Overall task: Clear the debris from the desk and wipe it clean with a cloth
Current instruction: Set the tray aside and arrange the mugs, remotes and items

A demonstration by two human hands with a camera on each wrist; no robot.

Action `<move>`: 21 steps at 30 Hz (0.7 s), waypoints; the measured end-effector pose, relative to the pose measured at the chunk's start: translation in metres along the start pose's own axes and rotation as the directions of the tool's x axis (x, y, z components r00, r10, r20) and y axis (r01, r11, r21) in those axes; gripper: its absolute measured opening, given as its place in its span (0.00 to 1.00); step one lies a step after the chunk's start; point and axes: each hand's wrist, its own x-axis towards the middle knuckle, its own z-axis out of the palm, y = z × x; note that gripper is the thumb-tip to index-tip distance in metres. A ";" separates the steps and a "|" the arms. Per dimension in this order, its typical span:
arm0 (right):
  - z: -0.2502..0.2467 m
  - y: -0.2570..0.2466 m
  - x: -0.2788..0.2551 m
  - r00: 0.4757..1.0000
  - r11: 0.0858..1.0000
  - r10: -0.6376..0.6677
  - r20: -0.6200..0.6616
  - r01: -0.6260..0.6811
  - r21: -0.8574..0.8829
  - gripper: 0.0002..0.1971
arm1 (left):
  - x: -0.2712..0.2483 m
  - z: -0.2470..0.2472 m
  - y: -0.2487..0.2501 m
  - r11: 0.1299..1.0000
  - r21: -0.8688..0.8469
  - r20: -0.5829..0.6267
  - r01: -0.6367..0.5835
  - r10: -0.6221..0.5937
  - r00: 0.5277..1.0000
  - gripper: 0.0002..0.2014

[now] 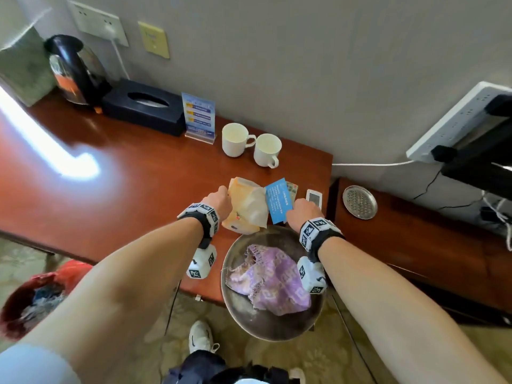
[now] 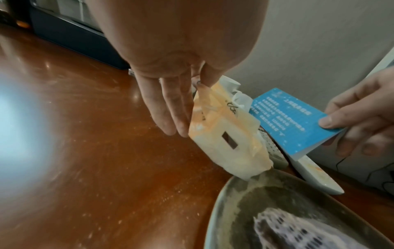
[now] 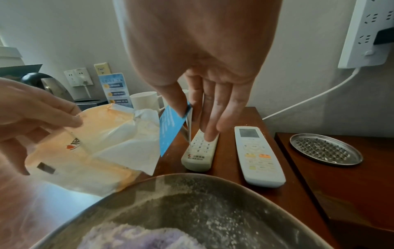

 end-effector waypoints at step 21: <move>-0.001 0.034 0.042 0.983 0.981 0.159 -0.095 -0.168 -0.096 0.12 | 0.053 0.016 0.021 0.983 0.135 0.064 -0.126 0.118 0.991 0.44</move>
